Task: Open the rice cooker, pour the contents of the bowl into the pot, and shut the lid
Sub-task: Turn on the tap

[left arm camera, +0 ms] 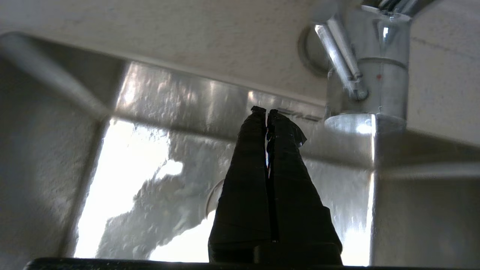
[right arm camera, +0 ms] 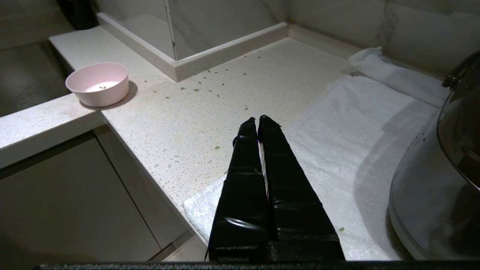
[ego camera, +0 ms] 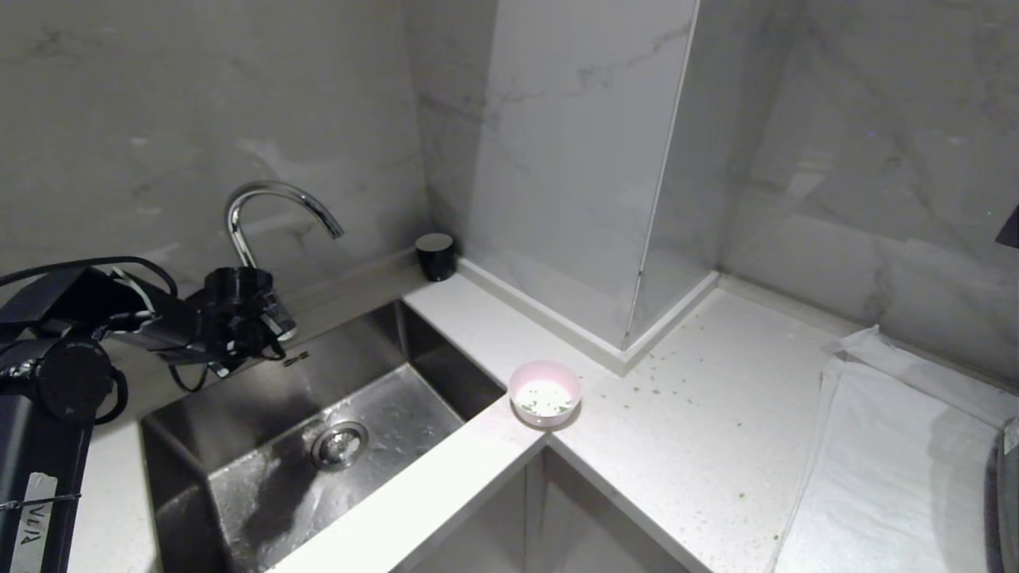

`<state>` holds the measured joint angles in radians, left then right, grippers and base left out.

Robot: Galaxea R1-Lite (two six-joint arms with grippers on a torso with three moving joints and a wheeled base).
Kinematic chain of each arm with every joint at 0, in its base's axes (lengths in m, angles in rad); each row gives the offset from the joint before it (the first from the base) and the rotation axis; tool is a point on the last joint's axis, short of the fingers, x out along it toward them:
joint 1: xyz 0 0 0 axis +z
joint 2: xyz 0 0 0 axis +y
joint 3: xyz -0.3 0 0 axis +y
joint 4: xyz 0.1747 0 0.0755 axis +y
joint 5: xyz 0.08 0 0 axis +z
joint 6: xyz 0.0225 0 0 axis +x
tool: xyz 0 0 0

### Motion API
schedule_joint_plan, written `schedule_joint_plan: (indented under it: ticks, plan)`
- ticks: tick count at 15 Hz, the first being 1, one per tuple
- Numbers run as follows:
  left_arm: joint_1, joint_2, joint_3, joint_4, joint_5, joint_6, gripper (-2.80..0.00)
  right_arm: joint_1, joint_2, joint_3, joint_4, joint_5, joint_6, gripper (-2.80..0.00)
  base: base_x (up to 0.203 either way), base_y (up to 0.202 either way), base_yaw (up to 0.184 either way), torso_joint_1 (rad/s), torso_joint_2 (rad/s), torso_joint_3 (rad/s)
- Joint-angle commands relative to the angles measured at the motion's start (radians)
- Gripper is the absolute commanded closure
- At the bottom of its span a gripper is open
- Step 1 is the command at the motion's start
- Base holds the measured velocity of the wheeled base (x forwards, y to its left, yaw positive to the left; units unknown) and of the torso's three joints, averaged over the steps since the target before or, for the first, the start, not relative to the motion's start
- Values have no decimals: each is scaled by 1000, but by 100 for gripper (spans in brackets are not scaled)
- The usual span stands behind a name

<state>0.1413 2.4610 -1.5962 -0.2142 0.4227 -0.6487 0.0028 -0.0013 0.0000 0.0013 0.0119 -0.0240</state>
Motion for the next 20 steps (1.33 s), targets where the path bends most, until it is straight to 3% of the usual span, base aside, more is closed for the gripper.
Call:
schedule_joint_plan:
  ticks: [1, 2, 3, 8, 11, 20]
  plan:
    - [-10, -87, 66, -3, -37, -5, 0, 0, 1, 2, 0, 0, -1, 0, 0, 0, 0, 0, 0, 0]
    - [-14, -101, 74, -4, -49, -5, 0, 0, 1, 2, 0, 0, -1, 0, 0, 0, 0, 0, 0, 0]
    - [-15, -105, 73, -5, -51, -5, -280, 0, 1, 2, 0, 0, -1, 0, 0, 0, 0, 0, 0, 0]
    - [-9, -95, 57, -7, -49, -2, -280, 0, 1, 2, 0, 0, 1, 0, 0, 0, 0, 0, 0, 0]
    - [-7, -21, -58, -7, -31, -2, -280, 0, 1, 2, 1, 0, -1, 0, 0, 0, 0, 0, 0, 0]
    - [-5, 52, -168, -7, -7, -3, -280, 0, 1, 2, 0, 0, -1, 0, 0, 0, 0, 0, 0, 0]
